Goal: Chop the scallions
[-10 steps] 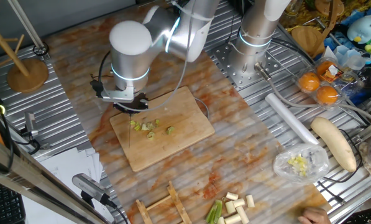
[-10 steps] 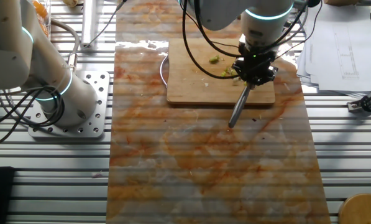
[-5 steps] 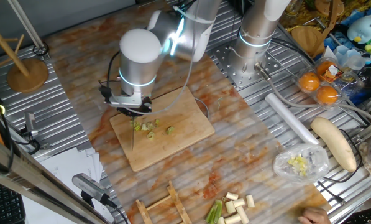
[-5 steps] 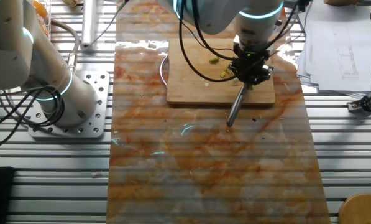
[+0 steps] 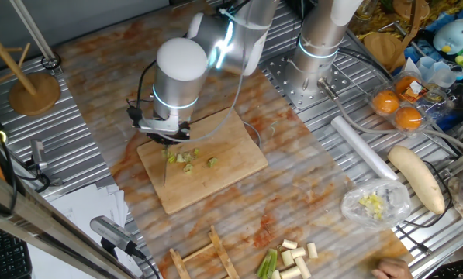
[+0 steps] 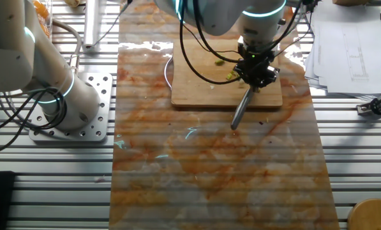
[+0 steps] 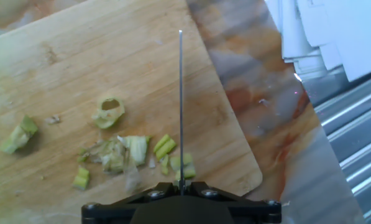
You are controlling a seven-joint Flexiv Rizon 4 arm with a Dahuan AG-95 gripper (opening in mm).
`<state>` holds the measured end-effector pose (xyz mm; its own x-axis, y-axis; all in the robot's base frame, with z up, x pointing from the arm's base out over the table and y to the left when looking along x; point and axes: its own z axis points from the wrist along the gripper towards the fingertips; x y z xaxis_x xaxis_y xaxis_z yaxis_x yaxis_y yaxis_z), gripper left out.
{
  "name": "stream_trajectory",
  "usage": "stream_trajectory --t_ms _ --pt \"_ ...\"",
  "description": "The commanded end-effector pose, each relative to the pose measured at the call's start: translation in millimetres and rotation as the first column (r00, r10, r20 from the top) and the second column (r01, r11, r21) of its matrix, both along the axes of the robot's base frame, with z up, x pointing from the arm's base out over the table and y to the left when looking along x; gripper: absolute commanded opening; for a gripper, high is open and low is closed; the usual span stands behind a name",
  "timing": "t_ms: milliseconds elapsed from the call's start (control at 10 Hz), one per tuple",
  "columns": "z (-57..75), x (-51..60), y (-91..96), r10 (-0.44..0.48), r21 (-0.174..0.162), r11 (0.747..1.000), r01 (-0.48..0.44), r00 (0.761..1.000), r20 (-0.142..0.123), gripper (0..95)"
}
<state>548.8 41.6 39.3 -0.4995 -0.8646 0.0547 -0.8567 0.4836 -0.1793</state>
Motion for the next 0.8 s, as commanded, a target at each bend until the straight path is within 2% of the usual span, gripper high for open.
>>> stream_trajectory --t_ms 100,300,500,800 --pt "-5.9 -1.2 2.1 -0.110 0.054 0.992 0.113 0.992 -0.059 0.0" --pt "3.7 -6.2 1.5 -0.117 0.065 0.991 0.120 0.992 -0.050 0.0" --pt "8.8 -3.1 2.0 -0.123 0.048 0.991 0.125 0.991 -0.045 0.0" --pt "7.5 -3.0 2.8 -0.136 0.061 0.988 0.140 0.988 -0.068 0.0"
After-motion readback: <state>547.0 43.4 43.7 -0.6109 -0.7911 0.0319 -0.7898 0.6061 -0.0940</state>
